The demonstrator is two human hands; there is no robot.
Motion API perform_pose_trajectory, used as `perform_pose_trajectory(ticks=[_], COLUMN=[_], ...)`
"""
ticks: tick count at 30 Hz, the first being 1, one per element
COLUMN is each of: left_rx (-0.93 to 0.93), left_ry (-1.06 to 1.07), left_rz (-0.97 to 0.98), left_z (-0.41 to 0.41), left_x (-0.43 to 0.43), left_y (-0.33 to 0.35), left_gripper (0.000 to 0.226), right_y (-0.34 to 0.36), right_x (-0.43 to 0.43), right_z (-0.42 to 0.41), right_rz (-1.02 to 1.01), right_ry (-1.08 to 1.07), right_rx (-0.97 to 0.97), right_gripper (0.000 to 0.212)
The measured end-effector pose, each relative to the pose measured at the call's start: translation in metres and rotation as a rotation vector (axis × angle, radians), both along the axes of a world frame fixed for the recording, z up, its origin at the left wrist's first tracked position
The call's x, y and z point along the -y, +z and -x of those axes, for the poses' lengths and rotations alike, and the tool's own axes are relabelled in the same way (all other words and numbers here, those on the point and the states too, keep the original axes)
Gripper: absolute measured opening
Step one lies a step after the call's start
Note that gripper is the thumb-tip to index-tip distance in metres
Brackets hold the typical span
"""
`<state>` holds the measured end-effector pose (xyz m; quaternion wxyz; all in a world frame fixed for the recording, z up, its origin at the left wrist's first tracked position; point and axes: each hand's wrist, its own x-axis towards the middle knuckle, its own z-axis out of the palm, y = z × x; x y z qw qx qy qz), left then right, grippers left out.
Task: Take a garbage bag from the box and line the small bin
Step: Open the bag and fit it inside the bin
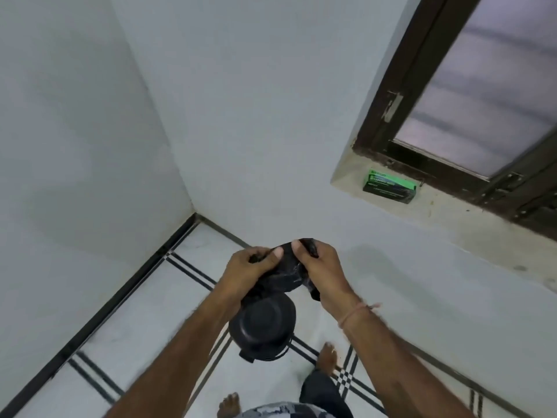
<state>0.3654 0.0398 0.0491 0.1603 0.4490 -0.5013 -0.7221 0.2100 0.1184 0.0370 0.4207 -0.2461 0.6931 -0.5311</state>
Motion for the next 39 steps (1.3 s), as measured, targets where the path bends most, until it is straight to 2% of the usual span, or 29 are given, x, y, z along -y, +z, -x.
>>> perform_pose_trajectory(ticks=[3,7,12,19,24,26,28,31,35,39], left_rx=[-0.039,-0.117,-0.07,0.082,0.245,0.163,0.105,-0.019,-0.219,-0.296], left_ry=[0.056,0.189,0.295,0.175,-0.179,-0.266,-0.352,-0.438,-0.427,-0.317], left_rz=[-0.014,-0.087,0.025,0.166,0.271,0.241,0.175,0.186,0.131,0.108], left_z=[-0.044,-0.084,-0.123,-0.181,-0.213,-0.224,-0.234,-0.238,-0.237,-0.247], left_x=[0.0,-0.006,-0.029,-0.046,-0.027,-0.022,-0.018,-0.006,0.007,0.02], left_y=[0.006,0.013,0.015,0.005,-0.009,-0.002,0.005,0.016,0.031,0.024], left_gripper=[0.051,0.038,0.041,0.031,0.025,0.025,0.038,0.055,0.041,0.028], right_y=[0.019,0.03,0.033,0.037,0.047,0.051,0.054,0.058,0.065,0.065], right_x=[-0.004,-0.021,-0.048,-0.083,-0.08,-0.073,-0.063,-0.042,-0.019,-0.018], right_z=[-0.033,-0.053,-0.074,-0.114,-0.147,-0.161,-0.18,-0.212,-0.244,-0.258], right_rz=[-0.007,-0.026,-0.01,0.071,0.114,0.105,0.094,0.088,0.106,0.122], right_ry=[0.024,-0.002,-0.077,-0.133,-0.161,-0.16,-0.144,-0.084,-0.068,-0.249], right_rx=[0.03,0.061,0.201,0.303,0.302,0.289,0.277,0.251,0.251,0.22], right_gripper=[0.047,0.03,0.029,0.024,0.034,0.035,0.044,0.061,0.055,0.043])
